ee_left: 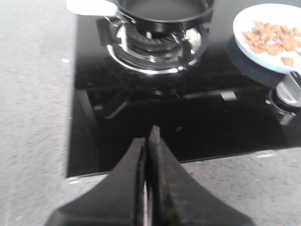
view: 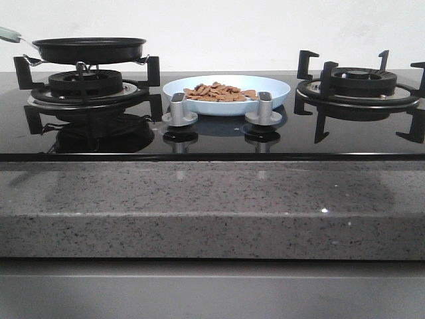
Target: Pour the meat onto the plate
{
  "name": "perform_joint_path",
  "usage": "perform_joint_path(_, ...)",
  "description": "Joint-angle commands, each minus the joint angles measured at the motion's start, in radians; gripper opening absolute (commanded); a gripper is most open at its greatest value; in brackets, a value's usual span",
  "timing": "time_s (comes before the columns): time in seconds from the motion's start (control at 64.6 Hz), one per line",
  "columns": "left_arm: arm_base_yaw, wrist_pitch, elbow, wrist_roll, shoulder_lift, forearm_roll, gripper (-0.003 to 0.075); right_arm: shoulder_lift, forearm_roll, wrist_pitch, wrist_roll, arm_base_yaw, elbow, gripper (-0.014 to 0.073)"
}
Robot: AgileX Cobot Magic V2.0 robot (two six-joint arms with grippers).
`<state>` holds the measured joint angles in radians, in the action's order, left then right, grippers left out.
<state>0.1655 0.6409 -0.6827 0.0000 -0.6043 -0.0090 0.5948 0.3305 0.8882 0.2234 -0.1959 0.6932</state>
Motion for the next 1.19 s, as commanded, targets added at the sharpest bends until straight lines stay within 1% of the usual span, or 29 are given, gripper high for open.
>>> perform_joint_path(0.0,-0.045,-0.151,0.064,-0.005,0.097,-0.025,-0.0020,0.001,0.026,-0.053,0.006,0.004,0.022,-0.0115)
perform_joint_path(0.155,-0.122,-0.348,0.291,-0.005,0.298,-0.053,-0.0020,0.001,0.026,-0.053,0.006,0.004,0.022,-0.0115)
perform_joint_path(0.248,-0.143,-0.424,0.408,-0.005,0.409,-0.057,-0.0020,0.001,0.026,-0.053,0.006,0.004,0.022,-0.0115)
perform_joint_path(0.387,-0.146,-0.560,0.551,-0.005,0.532,-0.080,-0.0020,0.001,0.026,-0.053,0.006,0.004,0.022,-0.0115)
perform_joint_path(0.573,-0.146,-0.752,0.692,-0.005,0.614,-0.103,-0.0020,0.001,0.026,-0.053,0.006,0.004,0.022,-0.0115)
perform_joint_path(0.619,-0.146,-0.733,0.692,0.000,0.631,-0.101,-0.0020,0.001,0.026,-0.053,0.006,0.004,0.022,-0.0115)
perform_joint_path(0.681,-0.146,-0.758,0.692,0.000,0.626,-0.101,-0.0020,0.001,0.026,-0.052,0.006,0.004,0.022,-0.0115)
perform_joint_path(1.177,-0.146,-0.744,0.692,0.000,0.624,-0.101,-0.0020,0.001,0.026,-0.049,0.006,0.004,0.022,-0.0115)
